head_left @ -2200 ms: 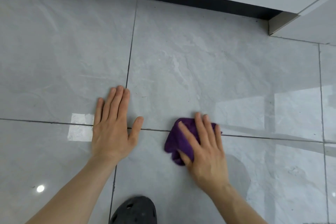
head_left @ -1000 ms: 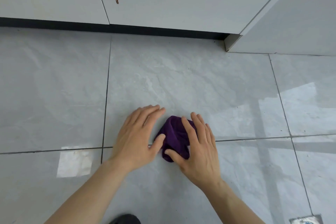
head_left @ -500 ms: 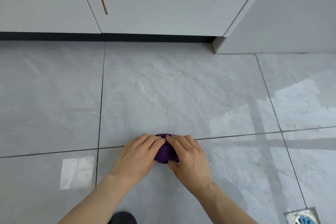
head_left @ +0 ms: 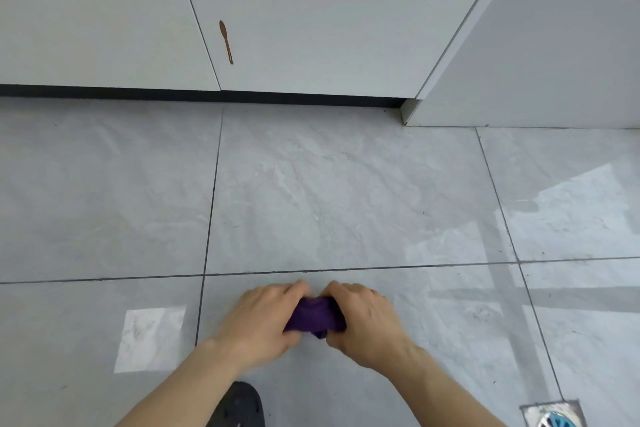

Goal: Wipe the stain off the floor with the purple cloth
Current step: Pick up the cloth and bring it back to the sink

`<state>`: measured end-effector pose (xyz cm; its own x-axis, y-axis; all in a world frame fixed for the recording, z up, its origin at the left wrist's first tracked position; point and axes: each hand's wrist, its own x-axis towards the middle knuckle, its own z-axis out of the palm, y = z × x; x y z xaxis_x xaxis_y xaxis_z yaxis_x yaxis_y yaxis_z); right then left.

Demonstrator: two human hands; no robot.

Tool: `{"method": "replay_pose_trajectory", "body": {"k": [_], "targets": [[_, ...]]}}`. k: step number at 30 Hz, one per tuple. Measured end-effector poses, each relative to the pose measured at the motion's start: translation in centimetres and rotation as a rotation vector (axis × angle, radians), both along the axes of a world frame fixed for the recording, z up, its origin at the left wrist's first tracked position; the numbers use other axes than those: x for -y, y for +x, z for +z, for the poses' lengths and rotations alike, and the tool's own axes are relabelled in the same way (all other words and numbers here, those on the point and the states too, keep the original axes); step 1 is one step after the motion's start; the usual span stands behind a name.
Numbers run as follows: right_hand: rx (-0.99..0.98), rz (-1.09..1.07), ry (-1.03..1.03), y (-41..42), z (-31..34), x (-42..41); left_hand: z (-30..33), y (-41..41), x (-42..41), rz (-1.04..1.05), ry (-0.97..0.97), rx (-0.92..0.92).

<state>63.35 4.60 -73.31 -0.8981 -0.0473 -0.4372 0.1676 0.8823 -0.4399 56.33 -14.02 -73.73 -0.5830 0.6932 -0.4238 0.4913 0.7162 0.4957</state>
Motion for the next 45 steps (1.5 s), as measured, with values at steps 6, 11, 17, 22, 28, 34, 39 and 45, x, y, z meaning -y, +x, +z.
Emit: {"method": "replay_pose_trajectory", "body": {"k": [6,11,17,22,28,34,39,45], "targets": [[-0.21,-0.078,0.012,-5.0,8.6,-1.5,9.6,-5.9,-1.6,0.033,0.064,-0.15],[-0.307,-0.127,0.06,-7.0,19.9,-1.8,21.6,-8.5,-2.9,0.033,0.071,-0.23],[-0.306,-0.151,0.088,-6.1,35.0,-1.9,36.9,-7.7,-3.4,0.01,0.064,-0.251],[-0.305,-0.13,0.111,-5.3,50.4,-1.5,52.1,-6.9,-2.9,0.027,0.072,-0.272],[-0.349,-0.141,0.119,-5.9,69.4,-1.7,70.8,-7.4,-3.0,0.095,0.118,-0.294],[-0.42,-0.174,0.099,-7.8,85.3,-1.7,86.0,-9.2,-3.1,0.104,0.191,-0.391],[-0.49,-0.18,0.108,-9.7,94.1,-1.5,94.1,-11.0,-2.6,0.132,0.291,-0.437],[-0.643,-0.21,0.116,-12.7,101.1,-1.2,101.0,-14.5,-2.4,0.153,0.412,-0.519]]}}
